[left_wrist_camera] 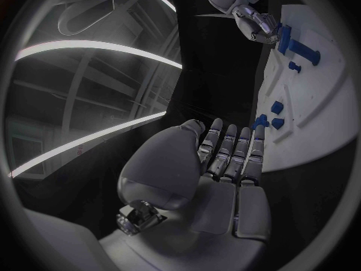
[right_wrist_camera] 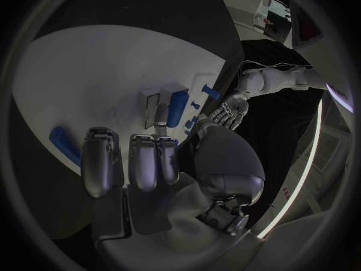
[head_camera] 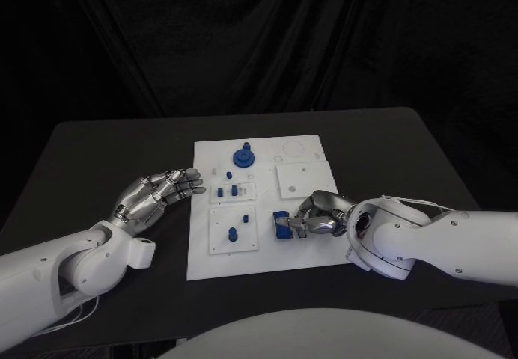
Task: Assemble the parts on the task board
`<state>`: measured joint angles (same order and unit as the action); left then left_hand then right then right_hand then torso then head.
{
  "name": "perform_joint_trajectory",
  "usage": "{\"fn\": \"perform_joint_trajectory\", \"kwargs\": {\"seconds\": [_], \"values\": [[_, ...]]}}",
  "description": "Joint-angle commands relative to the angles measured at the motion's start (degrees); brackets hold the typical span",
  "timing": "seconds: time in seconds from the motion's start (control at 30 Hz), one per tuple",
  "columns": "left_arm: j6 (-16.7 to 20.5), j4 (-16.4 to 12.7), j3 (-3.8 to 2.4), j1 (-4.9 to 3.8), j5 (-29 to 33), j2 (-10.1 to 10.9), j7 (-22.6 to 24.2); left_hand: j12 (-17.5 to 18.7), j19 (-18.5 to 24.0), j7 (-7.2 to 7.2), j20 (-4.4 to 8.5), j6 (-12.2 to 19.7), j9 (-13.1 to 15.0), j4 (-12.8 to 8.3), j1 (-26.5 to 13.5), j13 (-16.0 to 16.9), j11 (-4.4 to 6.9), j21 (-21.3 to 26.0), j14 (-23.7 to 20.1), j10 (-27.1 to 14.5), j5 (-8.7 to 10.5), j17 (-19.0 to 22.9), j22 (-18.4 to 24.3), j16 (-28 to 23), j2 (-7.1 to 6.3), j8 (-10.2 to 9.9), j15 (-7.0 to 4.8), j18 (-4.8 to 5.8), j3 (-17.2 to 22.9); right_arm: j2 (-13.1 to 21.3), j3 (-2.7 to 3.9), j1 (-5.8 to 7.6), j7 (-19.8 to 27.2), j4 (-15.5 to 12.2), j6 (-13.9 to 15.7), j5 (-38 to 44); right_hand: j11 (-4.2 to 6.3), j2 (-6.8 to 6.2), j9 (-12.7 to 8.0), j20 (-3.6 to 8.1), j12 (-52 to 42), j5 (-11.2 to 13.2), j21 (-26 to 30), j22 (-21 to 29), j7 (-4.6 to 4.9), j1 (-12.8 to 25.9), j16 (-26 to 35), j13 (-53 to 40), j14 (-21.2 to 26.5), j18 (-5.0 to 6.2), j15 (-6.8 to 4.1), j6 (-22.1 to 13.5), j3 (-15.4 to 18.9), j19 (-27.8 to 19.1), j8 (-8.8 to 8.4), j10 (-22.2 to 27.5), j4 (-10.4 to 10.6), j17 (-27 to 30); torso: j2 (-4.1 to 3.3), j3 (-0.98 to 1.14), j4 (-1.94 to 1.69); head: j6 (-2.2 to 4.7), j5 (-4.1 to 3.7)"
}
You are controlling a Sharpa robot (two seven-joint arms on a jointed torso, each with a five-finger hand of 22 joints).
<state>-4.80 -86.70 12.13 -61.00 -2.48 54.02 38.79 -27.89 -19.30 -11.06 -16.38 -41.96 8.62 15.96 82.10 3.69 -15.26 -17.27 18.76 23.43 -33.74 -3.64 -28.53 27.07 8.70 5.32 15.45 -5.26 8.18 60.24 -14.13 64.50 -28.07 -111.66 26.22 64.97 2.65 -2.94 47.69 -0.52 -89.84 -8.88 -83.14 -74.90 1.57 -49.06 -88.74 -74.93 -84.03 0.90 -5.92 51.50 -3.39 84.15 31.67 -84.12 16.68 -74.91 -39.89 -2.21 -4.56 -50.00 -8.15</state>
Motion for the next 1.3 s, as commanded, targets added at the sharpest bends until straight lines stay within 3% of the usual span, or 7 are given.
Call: {"fn": "perform_joint_trajectory", "kwargs": {"seconds": [0.03, 0.27, 0.3, 0.67, 0.83, 0.9, 1.3], "values": [[-1.1, 0.0, -0.04, 0.16, 0.0, -0.1, 0.5, -0.3, -0.4, -0.35, -0.1, 0.0, -0.1, 0.0, 0.7, 0.0, -0.32, -0.3, 0.4, 0.0, -0.31, -0.1, -0.1, 0.4, 0.05, 0.2, 0.02, 0.26, 0.3, 0.2, 0.02, -0.04, 1.8, -0.2, 2.9, 0.7, -0.35, 0.5, 0.0, -0.28, -0.2, -0.8, 0.1, -12.5, 0.08, 0.3, 0.2, -15.1, -5.3, 1.03, 0.29, 0.3, 0.6, 2.5, -0.02, -5.9, 0.1, -11.4, 0.02, 0.0, 0.03, 0.0, 0.06], [-1.2, 0.0, -0.04, 0.22, 0.0, 0.0, 0.4, -0.3, -0.4, -0.38, -0.09, 0.1, -0.1, 0.0, 0.8, 0.0, -0.35, -0.3, 0.4, 0.0, -0.33, -0.1, -0.1, 0.5, 0.06, 0.2, 0.02, 0.27, 0.4, 0.8, 0.01, -0.04, 4.7, -0.7, 3.8, 0.8, -0.08, 0.97, 0.4, -0.05, -0.2, -7.8, -0.1, -12.6, -0.23, -7.4, 0.0, -15.1, -5.3, 0.96, 0.04, 0.3, 1.7, 2.7, 0.64, -5.9, -0.6, -11.7, -0.01, -0.01, 0.01, 0.0, 0.11], [-1.2, 0.0, -0.04, 0.23, 0.0, 0.0, 0.4, -0.3, -0.4, -0.38, -0.09, 0.1, -0.1, 0.0, 0.8, 0.0, -0.35, -0.3, 0.4, 0.0, -0.33, -0.1, -0.1, 0.5, 0.06, 0.2, 0.02, 0.27, 0.4, 0.9, 0.0, -0.04, 5.0, -0.8, 3.7, 0.9, -0.02, 0.78, 0.6, 0.01, -0.2, -10.8, -0.1, -12.6, -0.29, -10.6, 0.0, -15.1, -5.3, 0.97, -0.03, 0.1, 1.3, 2.6, 0.71, -5.9, -1.8, -11.7, 0.0, 0.0, 0.01, 0.0, 0.13], [-1.2, -0.1, -0.04, 0.29, 0.0, 0.1, 0.4, -0.3, -0.4, -0.38, -0.09, 0.1, -0.1, 0.0, 0.8, 0.0, -0.35, -0.3, 0.4, 0.0, -0.33, -0.1, -0.1, 0.5, 0.06, 0.2, 0.02, 0.27, 0.4, 4.1, -0.05, -0.05, 6.5, -3.3, 5.5, 1.9, 0.12, 0.92, 1.1, 0.09, -0.2, -12.3, -0.2, -12.7, -0.46, -14.5, 0.0, -15.1, -5.3, 0.94, -0.11, 0.3, 1.8, 2.7, 1.62, -5.9, -2.0, -11.8, 0.03, 0.01, 0.01, 0.0, 0.41], [-1.1, -0.2, -0.04, 0.31, 0.0, 0.3, 0.4, -0.3, -0.4, -0.41, -0.08, 0.1, -0.1, -0.1, 0.9, 0.0, -0.41, -0.4, 0.5, 0.0, -0.38, -0.1, -0.1, 0.6, 0.09, 0.2, 0.02, 0.29, 0.5, 7.7, -0.03, 0.0, 4.8, -4.9, 5.7, 3.6, 0.14, 1.0, 1.1, 0.11, -0.2, -13.0, -0.2, -12.7, -0.46, -14.7, 0.0, -15.1, -5.3, 0.94, -0.13, 0.2, 2.1, 2.7, 1.64, -5.9, -1.6, -11.8, 0.03, -0.03, 0.08, 0.0, 0.39], [-1.0, -0.2, -0.03, 0.31, 0.0, 0.3, 0.3, -0.3, -0.4, -0.41, -0.08, 0.1, -0.1, -0.1, 0.9, 0.0, -0.41, -0.4, 0.5, 0.0, -0.38, -0.1, -0.1, 0.6, 0.09, 0.2, 0.02, 0.29, 0.6, 9.5, -0.03, 0.04, 4.0, -5.1, 5.8, 4.5, 0.19, 1.13, 1.0, 0.16, -0.2, -15.5, -0.2, -12.7, -0.51, -15.4, 0.0, -15.1, -5.3, 0.94, -0.18, 0.1, 2.4, 2.7, 1.56, -5.9, -1.0, -11.8, 0.03, -0.02, 0.09, 0.0, 0.23], [-0.8, -0.2, -0.03, 0.31, 0.0, 0.1, 0.1, -0.3, -0.4, -0.42, -0.08, 0.1, -0.1, -0.1, 0.9, 0.0, -0.44, -0.4, 0.6, 0.0, -0.38, -0.1, -0.1, 0.7, 0.07, 0.3, 0.02, 0.29, 0.6, 14.7, -0.1, 0.08, -3.4, -4.9, 2.9, 15.2, -0.02, 1.47, 0.1, 0.04, -0.2, -16.4, -0.3, -12.7, -0.27, -12.8, 0.1, -15.1, -5.3, 0.91, -0.02, -0.1, 4.5, 2.8, 0.65, -5.9, -0.1, -11.6, 0.07, -0.07, 0.01, 0.0, -0.09]]}}
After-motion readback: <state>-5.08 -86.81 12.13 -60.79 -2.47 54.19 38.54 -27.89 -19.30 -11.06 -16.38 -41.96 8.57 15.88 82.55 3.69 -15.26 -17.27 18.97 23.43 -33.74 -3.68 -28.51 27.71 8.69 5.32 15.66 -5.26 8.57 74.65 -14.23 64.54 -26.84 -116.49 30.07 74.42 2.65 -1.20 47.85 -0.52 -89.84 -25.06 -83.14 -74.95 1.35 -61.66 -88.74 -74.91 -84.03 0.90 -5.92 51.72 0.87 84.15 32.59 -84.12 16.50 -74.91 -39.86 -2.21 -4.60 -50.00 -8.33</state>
